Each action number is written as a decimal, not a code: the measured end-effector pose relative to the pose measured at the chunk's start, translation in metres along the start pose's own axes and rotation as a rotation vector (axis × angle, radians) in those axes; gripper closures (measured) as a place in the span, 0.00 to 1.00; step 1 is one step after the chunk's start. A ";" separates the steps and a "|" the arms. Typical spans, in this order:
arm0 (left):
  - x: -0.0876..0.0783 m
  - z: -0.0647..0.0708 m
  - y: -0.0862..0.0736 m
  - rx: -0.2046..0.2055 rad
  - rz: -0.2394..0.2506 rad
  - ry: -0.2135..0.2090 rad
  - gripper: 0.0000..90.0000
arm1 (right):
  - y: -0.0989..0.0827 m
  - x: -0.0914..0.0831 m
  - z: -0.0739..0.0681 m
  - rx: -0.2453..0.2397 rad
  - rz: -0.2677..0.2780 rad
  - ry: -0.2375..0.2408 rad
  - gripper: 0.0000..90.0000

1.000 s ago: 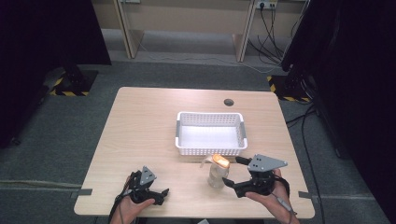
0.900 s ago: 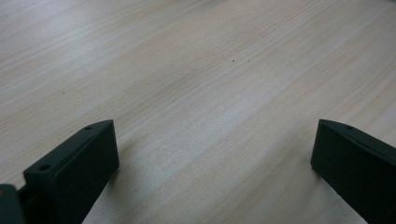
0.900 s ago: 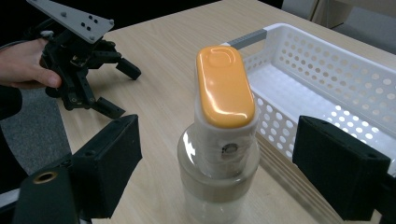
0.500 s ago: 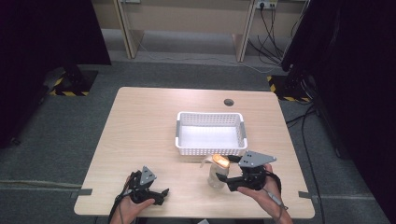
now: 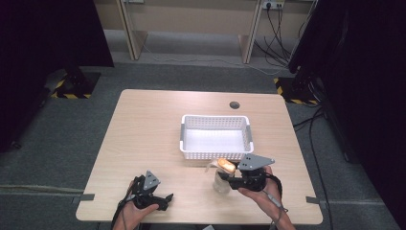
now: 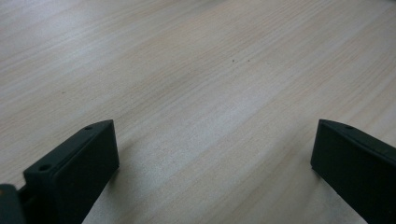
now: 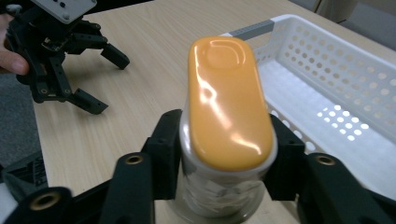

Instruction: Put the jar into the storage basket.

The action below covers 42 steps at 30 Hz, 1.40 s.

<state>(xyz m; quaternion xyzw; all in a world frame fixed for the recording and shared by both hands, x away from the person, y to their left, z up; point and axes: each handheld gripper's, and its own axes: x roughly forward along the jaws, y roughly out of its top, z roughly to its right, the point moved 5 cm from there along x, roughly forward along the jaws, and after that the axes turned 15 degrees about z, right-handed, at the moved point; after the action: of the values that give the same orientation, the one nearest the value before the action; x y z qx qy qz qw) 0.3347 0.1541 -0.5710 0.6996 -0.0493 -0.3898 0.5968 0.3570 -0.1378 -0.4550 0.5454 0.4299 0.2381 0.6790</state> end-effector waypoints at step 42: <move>0.000 0.000 0.000 -0.001 0.000 -0.001 0.00 | 0.060 0.001 0.013 -0.028 0.073 0.054 0.64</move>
<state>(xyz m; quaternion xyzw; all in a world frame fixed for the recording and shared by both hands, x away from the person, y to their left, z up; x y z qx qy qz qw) 0.3347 0.1543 -0.5709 0.6993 -0.0495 -0.3900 0.5971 0.3773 -0.1261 -0.3978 0.5444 0.4246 0.2833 0.6656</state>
